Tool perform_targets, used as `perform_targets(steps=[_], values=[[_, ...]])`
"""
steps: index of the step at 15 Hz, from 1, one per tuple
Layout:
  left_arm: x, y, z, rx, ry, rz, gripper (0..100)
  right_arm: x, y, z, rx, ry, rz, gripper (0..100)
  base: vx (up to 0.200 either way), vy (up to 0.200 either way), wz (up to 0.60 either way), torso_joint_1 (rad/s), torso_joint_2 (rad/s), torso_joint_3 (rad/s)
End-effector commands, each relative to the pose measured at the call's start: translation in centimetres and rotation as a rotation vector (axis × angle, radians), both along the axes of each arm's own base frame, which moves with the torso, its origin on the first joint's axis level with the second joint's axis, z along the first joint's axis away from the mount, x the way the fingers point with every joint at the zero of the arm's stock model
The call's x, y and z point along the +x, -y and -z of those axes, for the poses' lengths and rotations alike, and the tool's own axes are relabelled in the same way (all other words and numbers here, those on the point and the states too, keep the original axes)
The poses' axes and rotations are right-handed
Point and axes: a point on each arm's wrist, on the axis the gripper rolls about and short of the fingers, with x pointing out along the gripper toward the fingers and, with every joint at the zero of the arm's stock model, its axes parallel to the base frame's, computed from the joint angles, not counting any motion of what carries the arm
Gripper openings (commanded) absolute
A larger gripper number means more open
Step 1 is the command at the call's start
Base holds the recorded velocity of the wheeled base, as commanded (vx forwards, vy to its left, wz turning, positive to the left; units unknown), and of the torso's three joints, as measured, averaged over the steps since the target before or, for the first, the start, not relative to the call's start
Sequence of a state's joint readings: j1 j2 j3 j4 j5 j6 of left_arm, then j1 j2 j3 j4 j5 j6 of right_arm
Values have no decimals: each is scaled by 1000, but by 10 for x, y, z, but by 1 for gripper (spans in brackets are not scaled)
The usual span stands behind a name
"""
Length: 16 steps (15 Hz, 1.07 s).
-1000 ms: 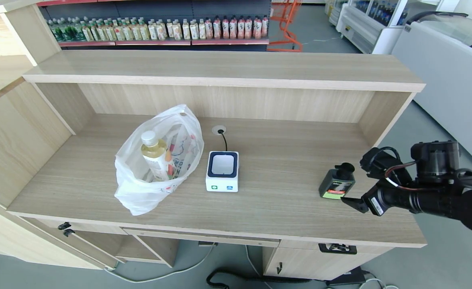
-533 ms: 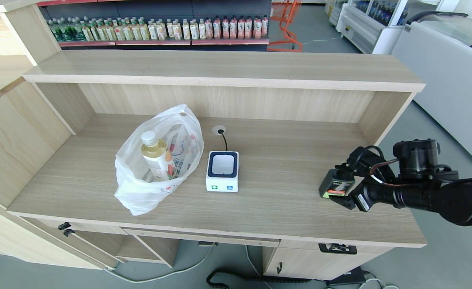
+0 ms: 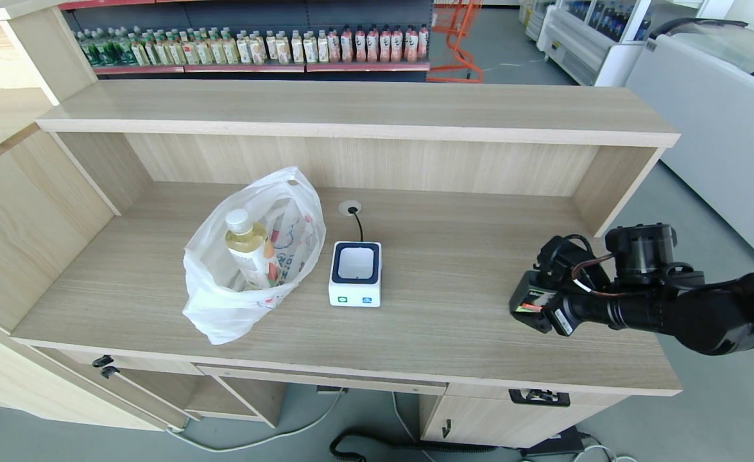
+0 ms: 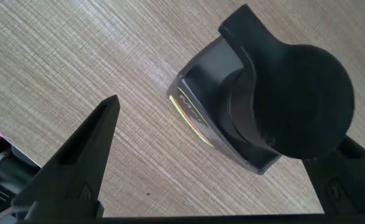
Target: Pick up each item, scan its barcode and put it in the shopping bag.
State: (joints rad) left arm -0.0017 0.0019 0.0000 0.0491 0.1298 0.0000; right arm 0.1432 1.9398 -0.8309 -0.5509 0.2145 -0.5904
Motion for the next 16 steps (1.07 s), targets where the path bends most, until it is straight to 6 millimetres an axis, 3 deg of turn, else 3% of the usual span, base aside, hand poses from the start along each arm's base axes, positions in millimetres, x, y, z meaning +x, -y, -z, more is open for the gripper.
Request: perform_targets(steps=[1, 3, 4, 11, 14, 16], values=[[0, 0, 0, 0, 0, -1, 100, 4, -3, 5, -1, -5, -7, 100, 0, 0, 0, 0, 0, 0], [0, 0, 0, 0, 0, -2, 100, 5, -4, 6, -1, -6, -9, 100, 0, 0, 0, 0, 0, 0], [0, 0, 0, 0, 0, -1, 100, 5, -4, 6, -1, -5, -11, 0, 0, 0, 0, 0, 0, 0], [0, 0, 0, 0, 0, -1, 100, -5, -4, 2, 0, 16, -15, 0, 0, 0, 0, 0, 0, 0], [0, 0, 0, 0, 0, -1, 100, -46, 2, -6, 0, 176, -30, 0, 0, 0, 0, 0, 0, 0], [0, 0, 0, 0, 0, -1, 100, -62, 6, -36, -99, 359, -75, 0, 0, 0, 0, 0, 0, 0]])
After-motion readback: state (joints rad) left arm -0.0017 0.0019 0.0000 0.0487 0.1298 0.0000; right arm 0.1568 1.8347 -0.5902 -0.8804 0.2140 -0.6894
